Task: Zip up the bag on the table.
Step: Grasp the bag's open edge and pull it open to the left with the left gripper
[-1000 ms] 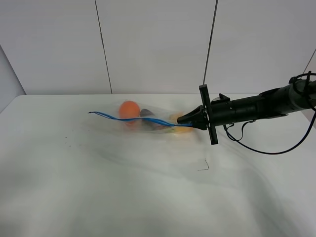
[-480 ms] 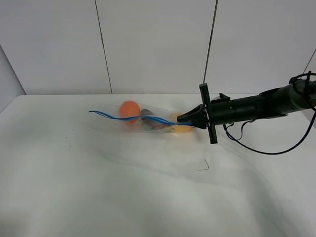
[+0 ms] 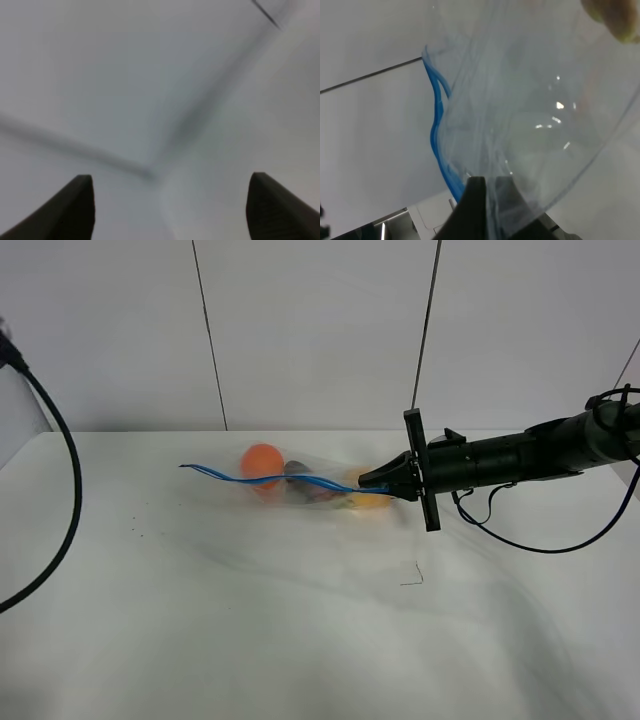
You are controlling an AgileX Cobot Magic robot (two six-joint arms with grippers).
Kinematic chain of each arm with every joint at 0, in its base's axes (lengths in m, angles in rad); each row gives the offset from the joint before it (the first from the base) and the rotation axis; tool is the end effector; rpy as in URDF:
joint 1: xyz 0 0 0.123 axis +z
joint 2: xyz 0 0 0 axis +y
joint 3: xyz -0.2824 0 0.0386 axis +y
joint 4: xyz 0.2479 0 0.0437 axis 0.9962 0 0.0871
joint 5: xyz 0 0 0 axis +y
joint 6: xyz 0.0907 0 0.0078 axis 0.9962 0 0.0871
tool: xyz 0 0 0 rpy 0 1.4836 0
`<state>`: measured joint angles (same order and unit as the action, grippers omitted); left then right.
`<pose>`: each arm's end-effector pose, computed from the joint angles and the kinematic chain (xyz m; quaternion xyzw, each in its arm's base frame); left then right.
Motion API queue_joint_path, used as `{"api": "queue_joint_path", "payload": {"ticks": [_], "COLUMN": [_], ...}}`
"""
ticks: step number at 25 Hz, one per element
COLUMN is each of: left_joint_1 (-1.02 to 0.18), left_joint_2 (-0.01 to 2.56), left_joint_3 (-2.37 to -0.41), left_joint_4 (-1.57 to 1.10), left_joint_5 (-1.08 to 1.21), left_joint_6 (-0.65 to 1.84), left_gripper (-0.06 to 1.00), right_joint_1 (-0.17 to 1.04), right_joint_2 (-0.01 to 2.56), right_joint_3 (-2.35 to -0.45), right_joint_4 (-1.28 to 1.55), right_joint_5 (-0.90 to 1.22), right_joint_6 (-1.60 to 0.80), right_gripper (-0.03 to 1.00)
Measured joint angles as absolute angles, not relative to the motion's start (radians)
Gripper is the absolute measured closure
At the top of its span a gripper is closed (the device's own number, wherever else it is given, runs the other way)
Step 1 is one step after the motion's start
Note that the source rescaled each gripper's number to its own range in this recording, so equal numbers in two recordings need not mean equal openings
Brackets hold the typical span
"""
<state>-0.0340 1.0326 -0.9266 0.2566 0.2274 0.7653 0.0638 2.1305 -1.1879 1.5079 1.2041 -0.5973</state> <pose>0.2278 -0.0025 0.3809 0.3785 0.6891 0.3109 0.5340 0.3748 0.1090 0.1389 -0.1419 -0.7965 -0.5873 0.0223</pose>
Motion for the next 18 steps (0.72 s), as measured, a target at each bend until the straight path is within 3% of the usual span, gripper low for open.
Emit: {"api": "queue_joint_path", "payload": {"ticks": [6, 9, 18], "left_joint_1": [-0.035, -0.057, -0.233], "left_joint_2": [1.193, 1.276, 1.442], "left_joint_3": [-0.927, -0.927, -0.881], "left_joint_4": [0.26, 0.277, 0.48], "left_joint_5": [-0.388, -0.573, -0.667], "left_joint_6": [1.048, 1.105, 1.116], "left_gripper": [-0.04, -0.04, -0.04], "right_joint_1": [0.064, 0.064, 0.064], "right_joint_2": [2.13, 2.13, 2.13], "right_joint_3": [-1.188, -1.188, -1.188], "right_joint_4": [1.509, 1.509, 1.509], "right_joint_5": [1.204, 1.204, 1.204], "right_joint_6": [-0.597, -0.597, -0.597], "right_gripper": [0.97, 0.97, 0.97]}}
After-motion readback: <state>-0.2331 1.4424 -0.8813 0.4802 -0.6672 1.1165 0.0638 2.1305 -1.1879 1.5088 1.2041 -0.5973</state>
